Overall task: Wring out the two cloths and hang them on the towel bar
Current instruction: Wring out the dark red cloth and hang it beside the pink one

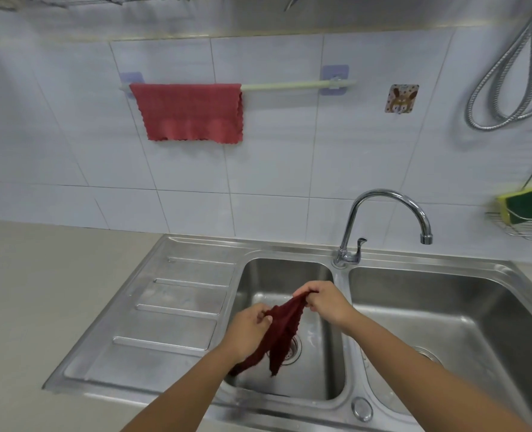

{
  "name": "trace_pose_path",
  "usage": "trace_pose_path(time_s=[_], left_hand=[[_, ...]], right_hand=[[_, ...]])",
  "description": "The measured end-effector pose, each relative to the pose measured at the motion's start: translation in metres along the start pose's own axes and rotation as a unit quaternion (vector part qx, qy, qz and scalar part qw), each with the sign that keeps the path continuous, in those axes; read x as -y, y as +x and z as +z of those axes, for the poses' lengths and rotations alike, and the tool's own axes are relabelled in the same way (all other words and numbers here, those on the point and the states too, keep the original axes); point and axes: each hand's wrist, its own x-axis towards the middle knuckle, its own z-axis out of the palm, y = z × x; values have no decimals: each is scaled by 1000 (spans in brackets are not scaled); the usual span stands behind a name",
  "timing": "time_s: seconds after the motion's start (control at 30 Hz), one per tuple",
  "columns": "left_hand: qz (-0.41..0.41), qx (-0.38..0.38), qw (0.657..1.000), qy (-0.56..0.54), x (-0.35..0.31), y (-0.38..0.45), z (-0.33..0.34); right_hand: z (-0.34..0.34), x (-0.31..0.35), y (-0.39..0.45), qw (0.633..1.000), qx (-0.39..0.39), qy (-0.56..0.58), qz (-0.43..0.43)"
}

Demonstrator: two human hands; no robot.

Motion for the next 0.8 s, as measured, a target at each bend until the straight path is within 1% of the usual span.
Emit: trace_pose_path(time_s=[0.1,0.17,0.23,0.27,0.33,0.4,0.43,0.5,0.57,0.63,0.67,0.7,0.73,0.8], left_hand=[[22,-26,999,2,-6,-4,-1],[34,-63,997,21,-10,-3,-5],[35,-100,993,46,-10,1,-9],[31,-110,992,53,-11,3,-12],[32,-116,991,56,-13,7,-16],[39,-112,990,77,-13,10,-21],[44,-105,988,102,-13,12,-23],[73,-80,977,184,-10,18,-26],[106,-63,955,271,-11,21,-29],[140,-68,936,315,-15,24,-30],[154,-71,932,320,-17,25,-30],[162,-68,933,315,-18,27,-30],[159,-58,939,300,-20,27,-31],[146,-37,945,290,-23,27,-32]], right_hand=[[0,7,-2,1000,-13,7,0],[-2,9,-3,999,-39,-20,-1],[-5,9,-4,995,-66,-80,7],[-7,8,-5,991,-67,-114,9],[-10,7,-6,983,-39,-181,7],[-13,7,-8,964,-17,-264,-1],[-15,6,-8,948,-26,-318,-7],[-21,6,-7,912,-70,-402,-24],[-25,5,-4,890,-108,-441,-40],[-27,6,-1,875,-118,-466,-50],[-29,8,0,875,-113,-469,-47],[-31,10,1,884,-103,-455,-35],[-34,11,2,904,-91,-416,-21],[-39,10,4,951,-64,-304,6]])
